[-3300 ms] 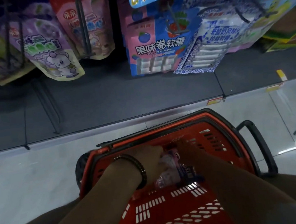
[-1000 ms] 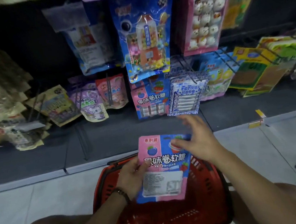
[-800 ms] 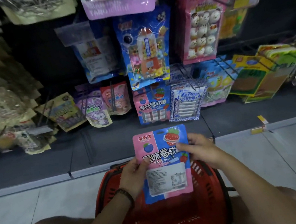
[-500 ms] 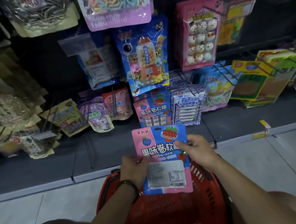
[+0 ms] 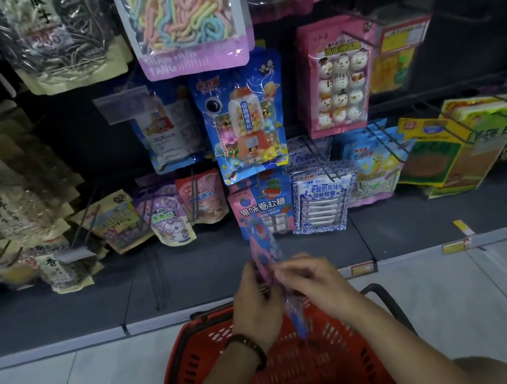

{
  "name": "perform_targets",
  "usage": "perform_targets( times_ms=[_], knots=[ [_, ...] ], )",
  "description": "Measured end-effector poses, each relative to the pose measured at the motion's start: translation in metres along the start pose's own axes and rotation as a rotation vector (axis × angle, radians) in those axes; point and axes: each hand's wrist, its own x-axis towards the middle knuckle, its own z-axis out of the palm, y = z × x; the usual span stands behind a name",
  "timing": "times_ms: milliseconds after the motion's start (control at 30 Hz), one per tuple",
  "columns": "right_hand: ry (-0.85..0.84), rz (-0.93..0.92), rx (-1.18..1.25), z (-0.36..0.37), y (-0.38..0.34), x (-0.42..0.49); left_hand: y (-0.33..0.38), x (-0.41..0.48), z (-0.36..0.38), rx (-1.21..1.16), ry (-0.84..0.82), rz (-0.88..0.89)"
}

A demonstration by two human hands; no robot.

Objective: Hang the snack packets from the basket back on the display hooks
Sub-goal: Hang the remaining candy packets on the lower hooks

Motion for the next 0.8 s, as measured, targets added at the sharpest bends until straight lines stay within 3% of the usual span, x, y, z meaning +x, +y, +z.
perform_targets(
  times_ms=[133, 233, 333, 500, 800],
  knots=[
    [0.065, -0.071, -0.098, -0.009, -0.002, 0.006, -0.005, 0.02, -0.007, 0.007, 0.018, -0.034],
    [0.297, -0.058, -0.22, -0.026, 0.004, 0.017, -0.012, 0.045, -0.022, -0.006, -0.001, -0.07],
    [0.458, -0.002, -0.196, -0.051, -0.005, 0.035, -0.014, 0.073, -0.034, -0.001, 0.004, -0.041],
    [0.358, -0.006, -0.296, -0.062, -0.017, 0.084, -0.012, 0.113, -0.033, -0.06, -0.048, -0.005],
    [0.3, 0.04, -0.233, -0.061, 0.058, 0.142, -0.06, 0.162, -0.004, -0.191, -0.009, -0.28]
  ],
)
